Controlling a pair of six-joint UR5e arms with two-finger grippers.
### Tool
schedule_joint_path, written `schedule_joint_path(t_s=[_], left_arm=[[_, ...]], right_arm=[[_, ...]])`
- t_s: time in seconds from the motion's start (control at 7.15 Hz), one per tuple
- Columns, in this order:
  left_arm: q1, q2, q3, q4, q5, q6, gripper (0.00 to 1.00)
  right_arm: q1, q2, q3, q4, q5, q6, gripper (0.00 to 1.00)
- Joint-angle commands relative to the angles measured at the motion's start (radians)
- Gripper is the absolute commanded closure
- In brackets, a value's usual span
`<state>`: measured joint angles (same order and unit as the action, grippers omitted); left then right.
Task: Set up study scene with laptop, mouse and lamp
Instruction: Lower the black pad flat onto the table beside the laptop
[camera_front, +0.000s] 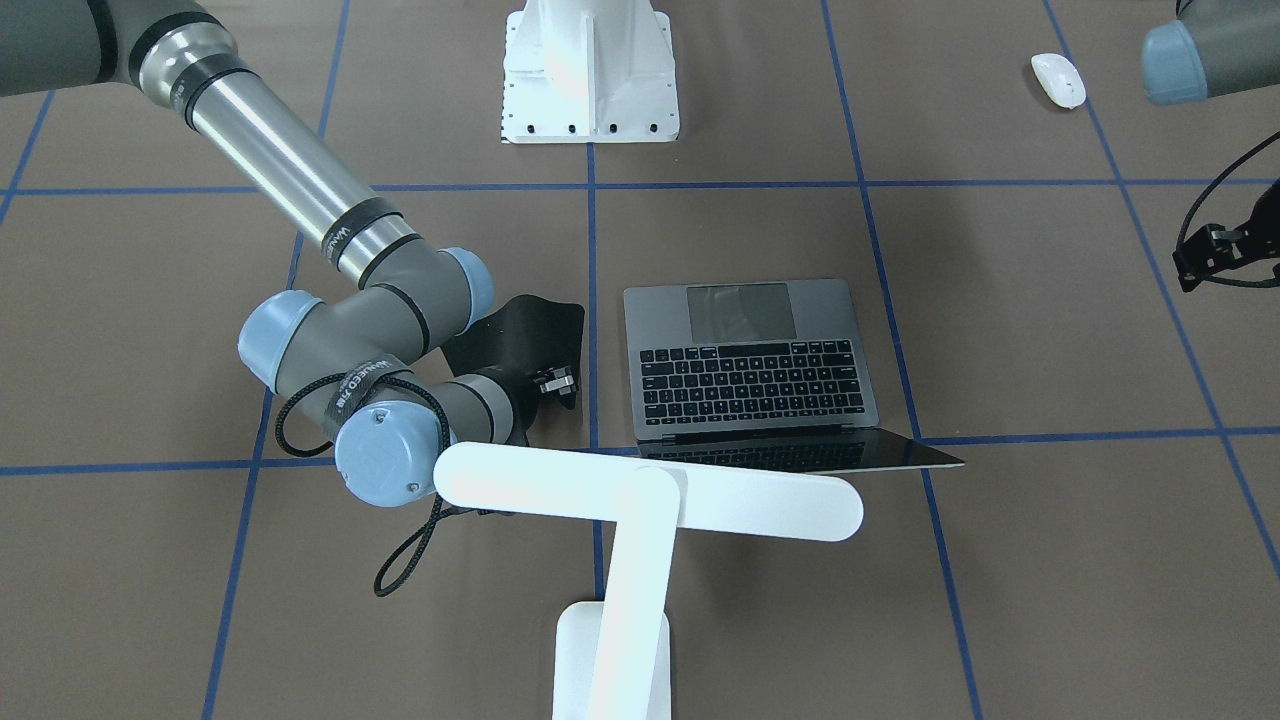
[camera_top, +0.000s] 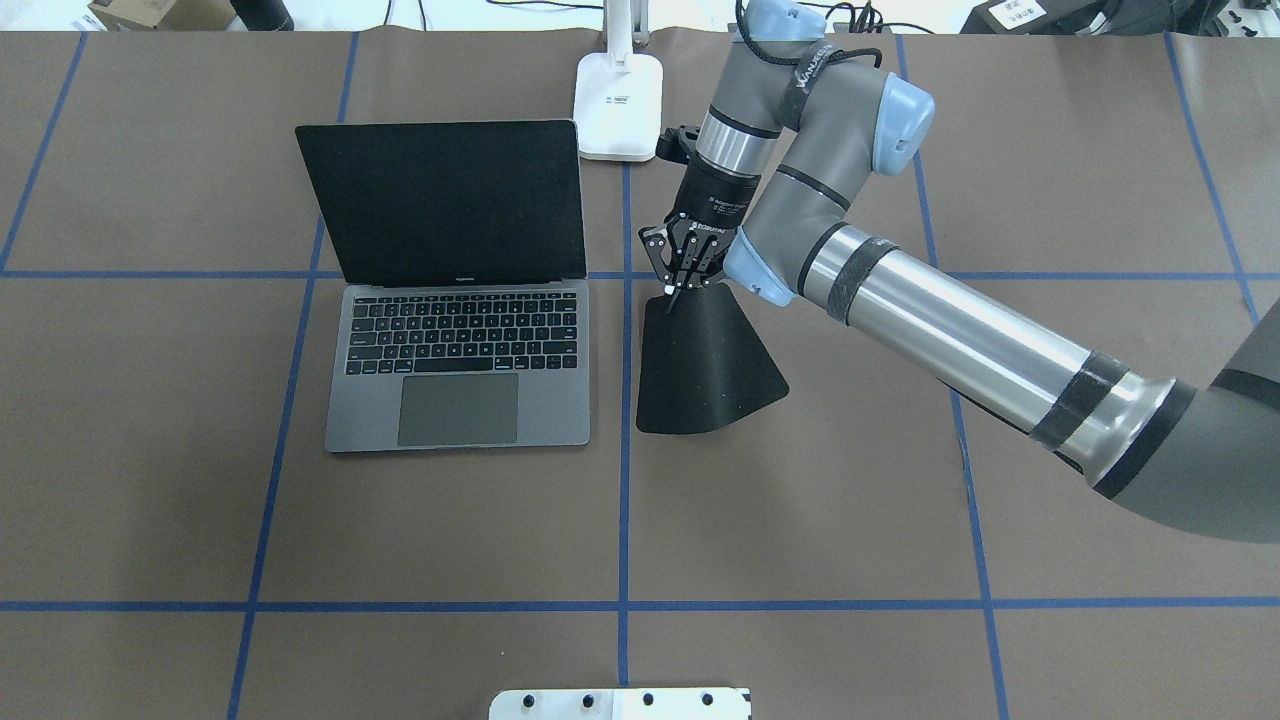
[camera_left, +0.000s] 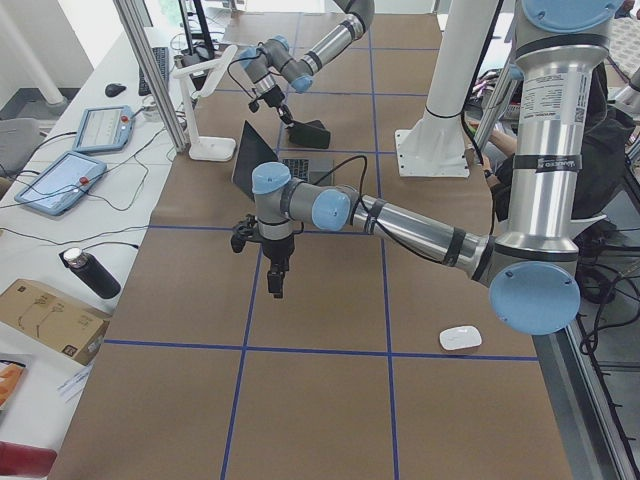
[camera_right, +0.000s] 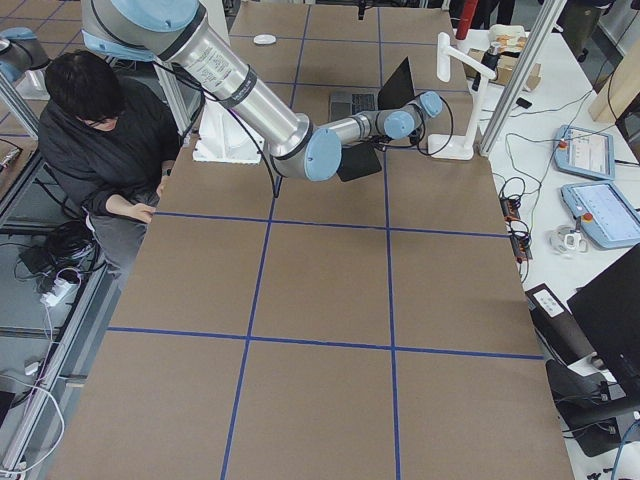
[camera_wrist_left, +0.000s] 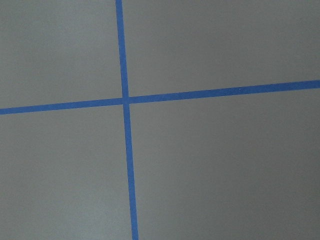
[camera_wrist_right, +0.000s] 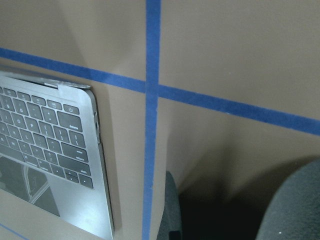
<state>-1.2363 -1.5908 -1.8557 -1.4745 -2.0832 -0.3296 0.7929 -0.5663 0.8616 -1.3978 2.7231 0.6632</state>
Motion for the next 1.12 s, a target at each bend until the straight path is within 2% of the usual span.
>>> schedule_joint_path(t_s=[0.0, 0.14, 0.28, 0.42, 0.56, 0.7, 0.84, 0.98], left_arm=[[0.0, 0.0, 0.001, -0.001, 0.0, 0.001, 0.0], [0.0, 0.0, 0.003, -0.001, 0.0, 0.001, 0.0], [0.0, 0.0, 0.003, -0.001, 0.0, 0.001, 0.0], [0.0, -0.002, 0.003, -0.001, 0.0, 0.001, 0.0], [0.0, -0.002, 0.003, -0.001, 0.0, 0.001, 0.0], [0.001, -0.002, 0.003, -0.001, 0.0, 0.001, 0.0], [0.001, -0.002, 0.003, -0.001, 0.0, 0.001, 0.0], [0.0, -0.002, 0.003, -0.001, 0.0, 0.001, 0.0]], right_arm=[[-0.001, 0.0, -0.001, 0.017, -0.014, 0.001, 1.0], [-0.001, 0.0, -0.001, 0.02, -0.014, -0.001, 0.85], [-0.001, 0.002, -0.001, 0.022, -0.025, -0.001, 0.57], [-0.001, 0.0, -0.001, 0.023, -0.032, -0.001, 0.46], [-0.001, -0.003, -0.001, 0.037, -0.032, 0.001, 0.46], [-0.001, -0.003, -0.001, 0.037, -0.032, -0.001, 0.15], [-0.001, -0.003, -0.001, 0.039, -0.039, -0.001, 0.11], [0.0, -0.006, -0.001, 0.093, -0.06, -0.001, 0.09]])
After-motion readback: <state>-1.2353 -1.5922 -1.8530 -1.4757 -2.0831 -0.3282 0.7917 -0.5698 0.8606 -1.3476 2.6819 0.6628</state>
